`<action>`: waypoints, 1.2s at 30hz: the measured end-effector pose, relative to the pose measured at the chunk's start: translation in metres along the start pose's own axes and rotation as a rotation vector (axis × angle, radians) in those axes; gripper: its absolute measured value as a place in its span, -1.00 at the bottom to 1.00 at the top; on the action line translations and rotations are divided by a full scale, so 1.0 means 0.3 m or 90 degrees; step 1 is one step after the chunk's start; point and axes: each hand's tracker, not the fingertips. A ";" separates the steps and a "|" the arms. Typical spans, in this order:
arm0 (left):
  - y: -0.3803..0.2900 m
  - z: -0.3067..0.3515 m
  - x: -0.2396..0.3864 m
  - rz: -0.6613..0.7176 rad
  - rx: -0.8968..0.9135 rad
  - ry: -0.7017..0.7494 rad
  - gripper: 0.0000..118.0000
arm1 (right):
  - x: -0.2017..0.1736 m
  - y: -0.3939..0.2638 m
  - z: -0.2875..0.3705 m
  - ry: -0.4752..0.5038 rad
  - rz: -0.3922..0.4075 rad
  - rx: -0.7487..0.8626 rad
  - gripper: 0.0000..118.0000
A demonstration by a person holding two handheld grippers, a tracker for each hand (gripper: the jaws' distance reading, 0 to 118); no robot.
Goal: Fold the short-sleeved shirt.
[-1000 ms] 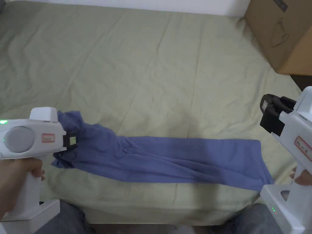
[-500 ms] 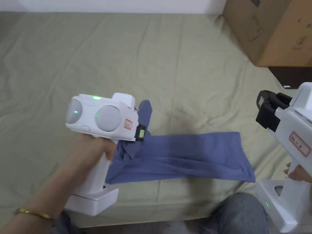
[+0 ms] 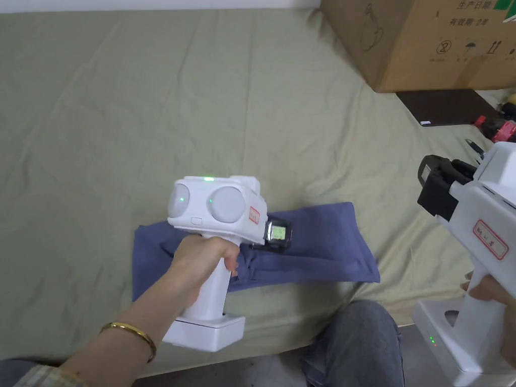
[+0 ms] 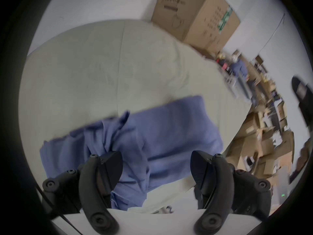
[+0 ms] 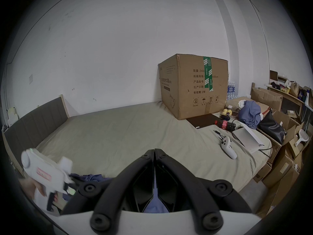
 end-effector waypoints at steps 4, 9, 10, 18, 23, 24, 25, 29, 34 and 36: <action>0.046 0.170 -0.050 -0.029 0.143 0.045 -0.31 | -0.006 0.004 0.004 0.008 -0.006 0.006 -1.00; 0.008 0.227 -0.150 -0.038 0.186 0.142 -1.00 | -0.033 0.005 -0.002 0.024 0.004 0.007 -1.00; -0.010 0.211 -0.165 -0.023 0.173 0.141 -1.00 | -0.039 0.004 -0.005 0.027 0.005 0.007 -1.00; -0.190 -0.067 -0.102 -0.014 0.025 0.110 -1.00 | -0.061 -0.004 -0.005 0.038 0.020 -0.006 -1.00; -0.256 -0.161 0.000 -0.071 0.017 0.136 -1.00 | -0.047 -0.006 0.000 0.028 0.022 -0.015 -1.00; -0.254 -0.168 0.013 -0.096 0.020 0.147 -1.00 | -0.046 -0.005 0.000 0.027 0.023 -0.016 -1.00; -0.247 -0.171 0.022 -0.096 0.016 0.144 -1.00 | -0.044 -0.005 0.001 0.025 0.024 -0.017 -1.00; -0.179 -0.091 -0.006 0.002 0.051 0.020 -1.00 | -0.053 0.001 0.004 0.026 0.028 -0.016 -1.00; -0.071 0.153 -0.105 0.046 0.200 -0.033 -0.93 | -0.075 0.021 0.004 0.035 0.034 -0.011 -1.00; -0.043 0.237 -0.194 0.073 0.226 -0.042 -0.42 | -0.086 0.028 0.004 0.039 0.035 -0.006 -1.00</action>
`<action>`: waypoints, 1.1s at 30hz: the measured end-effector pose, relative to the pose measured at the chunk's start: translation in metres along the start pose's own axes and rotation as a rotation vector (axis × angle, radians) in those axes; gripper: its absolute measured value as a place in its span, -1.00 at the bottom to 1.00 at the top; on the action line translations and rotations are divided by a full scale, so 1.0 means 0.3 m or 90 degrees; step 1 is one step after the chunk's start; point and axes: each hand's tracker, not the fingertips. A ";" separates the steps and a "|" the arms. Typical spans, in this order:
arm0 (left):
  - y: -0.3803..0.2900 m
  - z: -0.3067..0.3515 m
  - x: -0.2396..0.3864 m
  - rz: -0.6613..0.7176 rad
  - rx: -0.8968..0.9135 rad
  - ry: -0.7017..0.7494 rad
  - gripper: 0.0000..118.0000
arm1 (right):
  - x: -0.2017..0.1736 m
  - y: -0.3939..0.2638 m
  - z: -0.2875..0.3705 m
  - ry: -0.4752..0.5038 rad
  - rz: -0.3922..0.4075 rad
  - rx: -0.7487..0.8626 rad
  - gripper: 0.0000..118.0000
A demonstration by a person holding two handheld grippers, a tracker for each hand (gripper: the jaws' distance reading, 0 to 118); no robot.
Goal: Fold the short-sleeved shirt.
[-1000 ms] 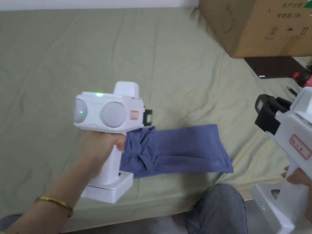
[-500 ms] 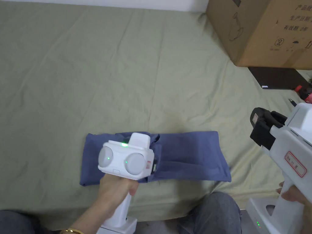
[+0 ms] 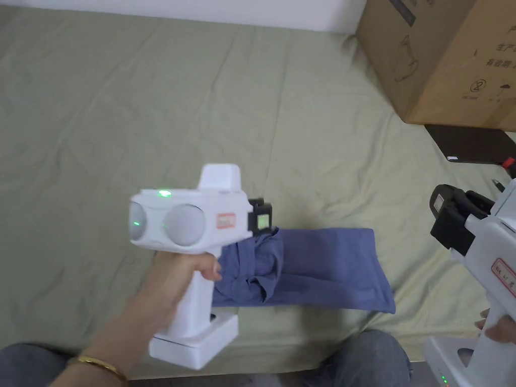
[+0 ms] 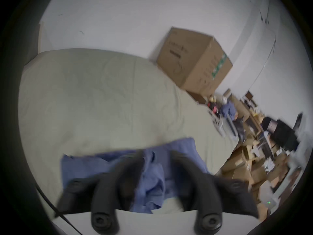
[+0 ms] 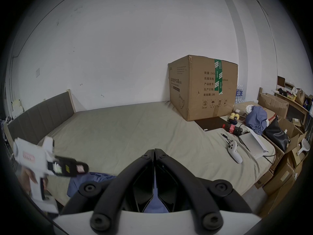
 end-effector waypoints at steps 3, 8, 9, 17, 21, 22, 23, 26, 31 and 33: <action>0.050 0.071 -0.132 0.011 0.006 0.014 0.80 | -0.015 0.007 -0.006 0.006 0.002 0.005 -1.00; 0.009 0.127 -0.391 0.136 -0.045 -0.018 1.00 | -0.039 0.010 -0.028 0.018 0.001 0.001 -1.00; -0.012 0.126 -0.436 0.171 -0.058 -0.022 1.00 | -0.043 0.010 -0.032 0.020 0.001 0.000 -1.00; -0.203 0.056 -0.642 0.320 -0.166 -0.082 1.00 | -0.073 0.005 -0.061 0.027 0.030 -0.025 -1.00; -0.232 0.011 -0.646 0.347 -0.159 -0.137 0.97 | -0.079 -0.007 -0.073 0.015 0.043 -0.038 -1.00; -0.229 -0.001 -0.644 0.347 -0.152 -0.145 0.97 | -0.080 -0.009 -0.075 0.012 0.048 -0.040 -1.00; -0.223 -0.013 -0.643 0.356 -0.142 -0.153 0.97 | -0.080 -0.011 -0.077 0.012 0.049 -0.044 -1.00; -0.208 -0.045 -0.636 0.376 -0.139 -0.158 0.81 | -0.084 -0.015 -0.082 0.011 0.050 -0.052 -1.00; -0.205 -0.084 -0.568 0.326 -0.172 -0.065 -0.64 | -0.093 -0.024 -0.093 0.012 0.050 -0.061 -1.00; -0.180 -0.077 -0.561 0.369 -0.186 -0.034 -0.71 | -0.101 -0.026 -0.095 0.014 0.057 -0.063 -1.00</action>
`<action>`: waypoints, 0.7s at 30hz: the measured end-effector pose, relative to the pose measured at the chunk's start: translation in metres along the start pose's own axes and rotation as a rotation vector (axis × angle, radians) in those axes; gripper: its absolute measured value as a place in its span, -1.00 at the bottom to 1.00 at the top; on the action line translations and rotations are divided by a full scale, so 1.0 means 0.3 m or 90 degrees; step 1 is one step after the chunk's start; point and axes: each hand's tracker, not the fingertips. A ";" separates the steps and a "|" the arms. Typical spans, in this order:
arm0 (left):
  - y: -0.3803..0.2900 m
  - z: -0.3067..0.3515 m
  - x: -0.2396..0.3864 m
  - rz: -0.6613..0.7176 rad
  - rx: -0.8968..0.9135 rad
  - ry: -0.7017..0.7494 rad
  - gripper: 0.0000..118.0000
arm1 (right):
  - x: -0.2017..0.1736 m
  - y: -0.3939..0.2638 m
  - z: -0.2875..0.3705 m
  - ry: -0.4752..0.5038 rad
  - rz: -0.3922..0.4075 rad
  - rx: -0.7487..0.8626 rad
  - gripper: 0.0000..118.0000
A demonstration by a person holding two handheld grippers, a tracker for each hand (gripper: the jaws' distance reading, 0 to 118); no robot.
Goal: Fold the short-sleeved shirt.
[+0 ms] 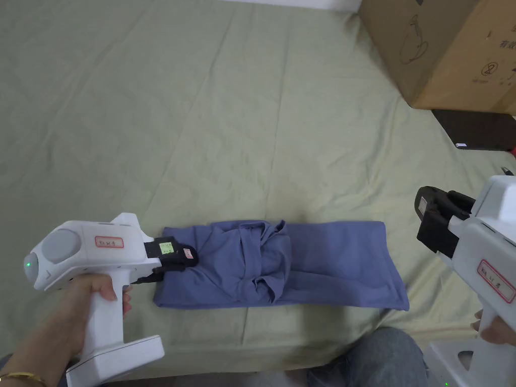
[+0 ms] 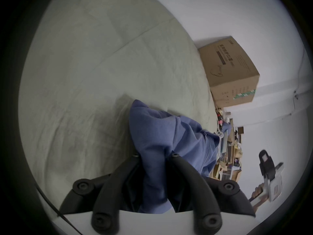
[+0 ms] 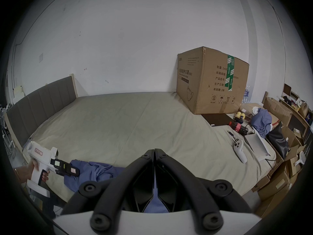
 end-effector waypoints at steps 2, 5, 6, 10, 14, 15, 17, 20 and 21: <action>0.007 0.033 0.034 -0.005 0.005 0.023 -0.77 | -0.007 0.002 -0.001 0.005 0.005 -0.001 -1.00; 0.011 0.101 0.088 -0.034 0.013 0.045 -0.79 | -0.016 0.007 0.008 0.012 0.005 0.004 -1.00; 0.011 0.117 0.087 -0.034 0.019 0.045 -0.79 | -0.017 0.009 0.010 0.014 0.005 0.006 -1.00; 0.030 0.250 0.066 -0.035 0.053 0.124 -0.79 | -0.018 0.017 0.022 0.021 0.008 0.012 -1.00; 0.053 0.422 0.029 -0.044 0.105 0.228 -0.79 | -0.018 0.022 0.032 0.029 0.006 0.021 -1.00; 0.058 0.461 0.029 -0.052 0.116 0.255 -0.79 | -0.019 0.023 0.033 0.030 0.005 0.023 -1.00; 0.061 0.528 0.063 -0.088 0.142 0.314 -0.79 | -0.021 0.023 0.034 0.037 -0.001 0.025 -1.00; 0.055 0.579 0.124 -0.127 0.157 0.366 -0.79 | -0.030 0.025 0.039 0.050 -0.002 0.030 -1.00; 0.052 0.589 0.149 -0.127 0.162 0.361 -0.79 | -0.033 0.025 0.041 0.052 0.000 0.032 -1.00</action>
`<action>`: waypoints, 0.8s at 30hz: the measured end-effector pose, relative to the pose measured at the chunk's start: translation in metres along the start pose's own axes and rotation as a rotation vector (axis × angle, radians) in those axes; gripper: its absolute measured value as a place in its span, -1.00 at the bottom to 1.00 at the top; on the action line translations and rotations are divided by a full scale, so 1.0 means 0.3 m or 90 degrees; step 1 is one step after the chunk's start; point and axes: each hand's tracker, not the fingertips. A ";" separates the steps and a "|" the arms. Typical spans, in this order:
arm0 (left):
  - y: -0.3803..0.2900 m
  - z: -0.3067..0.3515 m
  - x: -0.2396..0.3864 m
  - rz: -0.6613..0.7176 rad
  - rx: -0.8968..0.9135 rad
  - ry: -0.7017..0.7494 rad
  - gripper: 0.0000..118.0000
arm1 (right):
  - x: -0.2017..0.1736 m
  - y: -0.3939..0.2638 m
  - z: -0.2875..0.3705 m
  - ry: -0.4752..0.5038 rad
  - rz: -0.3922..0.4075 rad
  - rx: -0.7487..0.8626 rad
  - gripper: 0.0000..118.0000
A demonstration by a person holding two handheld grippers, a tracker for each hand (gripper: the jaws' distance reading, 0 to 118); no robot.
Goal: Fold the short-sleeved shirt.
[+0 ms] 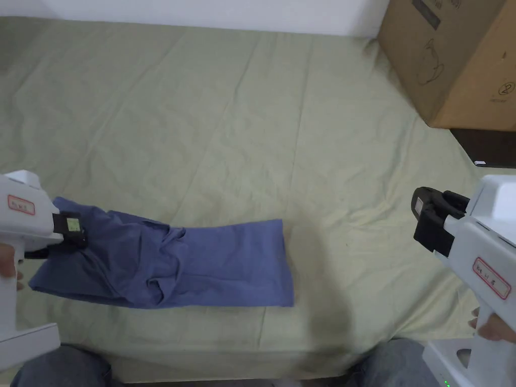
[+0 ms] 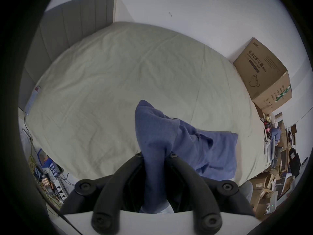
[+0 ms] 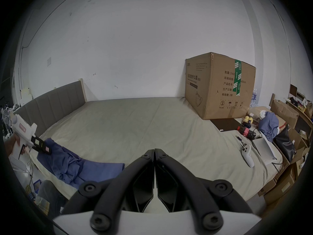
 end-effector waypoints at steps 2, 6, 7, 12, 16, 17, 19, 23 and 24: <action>0.000 0.037 0.048 -0.011 0.018 -0.025 -0.79 | -0.004 0.003 0.004 0.005 0.004 0.003 -1.00; -0.032 0.060 0.209 -0.087 0.030 -0.064 -0.78 | 0.004 0.006 0.019 0.015 -0.009 0.009 -1.00; -0.044 0.057 0.262 -0.112 0.032 -0.064 -0.78 | 0.007 0.004 0.024 0.016 -0.013 0.012 -1.00; -0.082 -0.004 0.470 -0.152 0.025 -0.082 -0.78 | 0.031 -0.007 0.057 0.009 -0.022 0.018 -1.00; -0.120 -0.103 0.627 -0.193 -0.003 -0.082 -0.78 | 0.066 -0.027 0.086 -0.007 -0.027 0.017 -1.00; -0.131 -0.139 0.660 -0.192 -0.010 -0.082 -0.77 | 0.077 -0.032 0.093 -0.012 -0.032 0.015 -1.00; -0.150 -0.204 0.726 -0.198 -0.031 -0.082 -0.64 | 0.097 -0.041 0.104 -0.021 -0.040 0.013 -1.00; -0.211 -0.341 0.845 -0.237 -0.075 -0.099 -0.02 | 0.137 -0.057 0.131 -0.044 -0.046 0.009 -1.00; -0.224 -0.366 0.866 -0.237 -0.090 -0.112 0.09 | 0.148 -0.060 0.136 -0.050 -0.048 0.008 -1.00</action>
